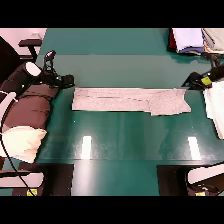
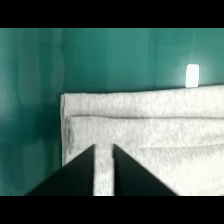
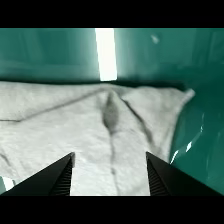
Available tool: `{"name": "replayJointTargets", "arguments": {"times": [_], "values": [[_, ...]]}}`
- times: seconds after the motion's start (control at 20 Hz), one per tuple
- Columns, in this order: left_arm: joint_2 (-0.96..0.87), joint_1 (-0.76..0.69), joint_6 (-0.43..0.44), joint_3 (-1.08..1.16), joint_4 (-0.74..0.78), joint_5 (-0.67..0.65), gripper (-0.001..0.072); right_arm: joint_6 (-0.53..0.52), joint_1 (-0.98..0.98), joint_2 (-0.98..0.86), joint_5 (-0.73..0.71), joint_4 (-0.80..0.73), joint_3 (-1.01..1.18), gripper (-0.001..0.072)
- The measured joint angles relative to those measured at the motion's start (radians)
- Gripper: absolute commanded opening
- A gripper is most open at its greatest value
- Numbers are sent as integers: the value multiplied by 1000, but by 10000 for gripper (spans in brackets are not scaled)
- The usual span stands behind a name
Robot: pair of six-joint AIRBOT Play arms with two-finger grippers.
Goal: Fold the shirts.
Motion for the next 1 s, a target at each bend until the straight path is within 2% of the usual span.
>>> {"name": "replayJointTargets", "arguments": {"times": [0.2, 0.4, 0.5, 0.65, 0.7, 0.75, 1.0], "values": [[-2, -12, -2, 20, -31, -50, 21, -48, -119, -4, 18, 86, -115, 531], [-10, -91, -4, 26, -50, -48, 21, -90, -171, -51, 10, 187, -208, 530], [-21, -138, -17, 27, -63, -33, 21, -104, -160, -78, 16, 246, -227, 490], [-51, -205, -34, 37, -95, 2, 21, -142, -116, -109, 4, 299, -240, 124], [-66, -227, -37, 50, -102, 12, 21, -154, -100, -114, 0, 301, -237, 32], [-84, -248, -38, 66, -109, 18, 20, -166, -85, -116, -2, 307, -229, 11], [-221, -352, -44, 213, -126, 14, 21, -172, -34, -37, 40, 346, -141, 10]]}}
